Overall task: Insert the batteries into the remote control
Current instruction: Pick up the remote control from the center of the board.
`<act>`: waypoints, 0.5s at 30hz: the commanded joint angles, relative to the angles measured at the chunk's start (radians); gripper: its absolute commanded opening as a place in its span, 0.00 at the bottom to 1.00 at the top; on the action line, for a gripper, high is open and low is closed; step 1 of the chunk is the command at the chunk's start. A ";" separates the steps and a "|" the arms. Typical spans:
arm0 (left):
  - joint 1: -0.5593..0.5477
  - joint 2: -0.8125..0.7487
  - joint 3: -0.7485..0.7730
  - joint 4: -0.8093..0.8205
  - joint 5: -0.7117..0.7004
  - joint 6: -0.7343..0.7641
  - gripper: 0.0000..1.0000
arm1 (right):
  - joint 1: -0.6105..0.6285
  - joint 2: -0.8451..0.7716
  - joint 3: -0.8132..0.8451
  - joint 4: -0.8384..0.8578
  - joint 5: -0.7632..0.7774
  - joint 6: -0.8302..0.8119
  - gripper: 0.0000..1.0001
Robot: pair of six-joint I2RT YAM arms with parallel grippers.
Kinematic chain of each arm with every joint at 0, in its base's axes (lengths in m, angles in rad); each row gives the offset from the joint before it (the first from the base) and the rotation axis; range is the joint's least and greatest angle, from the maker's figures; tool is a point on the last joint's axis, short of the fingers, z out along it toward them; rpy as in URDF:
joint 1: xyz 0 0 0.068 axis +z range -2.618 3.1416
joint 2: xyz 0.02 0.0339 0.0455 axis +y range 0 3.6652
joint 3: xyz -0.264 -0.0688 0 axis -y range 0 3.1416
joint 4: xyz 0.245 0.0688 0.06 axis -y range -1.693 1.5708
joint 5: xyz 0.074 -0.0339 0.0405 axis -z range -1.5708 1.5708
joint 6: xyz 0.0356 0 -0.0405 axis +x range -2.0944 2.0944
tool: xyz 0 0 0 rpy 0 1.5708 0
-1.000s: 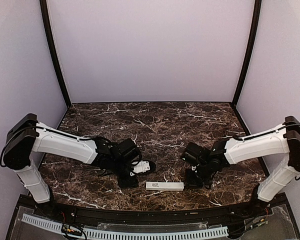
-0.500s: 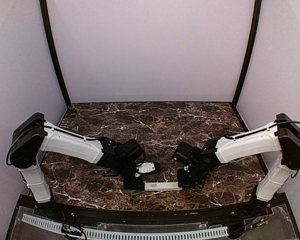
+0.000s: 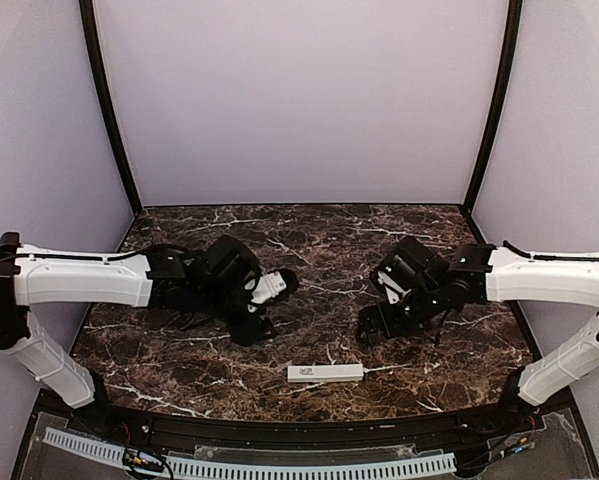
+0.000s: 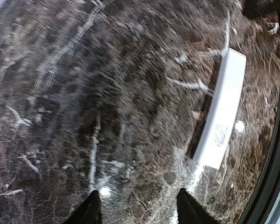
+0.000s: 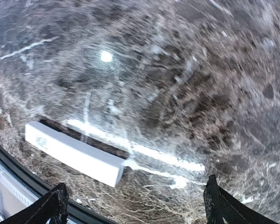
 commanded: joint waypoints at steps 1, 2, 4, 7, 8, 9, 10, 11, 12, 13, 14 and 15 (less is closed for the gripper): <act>0.028 -0.206 -0.081 0.118 -0.140 -0.133 0.64 | 0.098 0.032 0.130 0.126 -0.055 -0.530 0.99; 0.032 -0.240 -0.122 0.145 -0.157 -0.155 0.71 | 0.131 0.053 0.155 0.152 -0.067 -0.639 0.99; 0.039 -0.336 -0.176 0.225 -0.155 -0.190 0.75 | 0.173 0.106 0.187 0.195 -0.166 -0.848 0.98; 0.040 -0.465 -0.240 0.342 -0.113 -0.213 0.81 | 0.201 0.233 0.289 0.178 -0.236 -1.000 0.96; 0.040 -0.483 -0.262 0.364 -0.107 -0.218 0.82 | 0.210 0.282 0.332 0.149 -0.232 -1.028 0.95; 0.041 -0.510 -0.268 0.366 -0.112 -0.226 0.83 | 0.218 0.334 0.381 0.115 -0.223 -1.053 0.95; 0.041 -0.519 -0.278 0.360 -0.129 -0.228 0.83 | 0.225 0.380 0.425 0.079 -0.216 -1.074 0.95; 0.041 -0.536 -0.280 0.355 -0.140 -0.231 0.84 | 0.233 0.430 0.460 0.050 -0.215 -1.095 0.96; 0.041 -0.543 -0.285 0.343 -0.161 -0.232 0.84 | 0.240 0.463 0.482 0.037 -0.210 -1.109 0.97; 0.041 -0.557 -0.288 0.341 -0.174 -0.234 0.84 | 0.246 0.489 0.497 0.032 -0.207 -1.121 0.98; 0.042 -0.572 -0.298 0.338 -0.189 -0.234 0.84 | 0.254 0.513 0.509 0.030 -0.211 -1.130 0.99; 0.043 -0.580 -0.310 0.340 -0.194 -0.232 0.85 | 0.258 0.538 0.520 0.029 -0.210 -1.135 0.99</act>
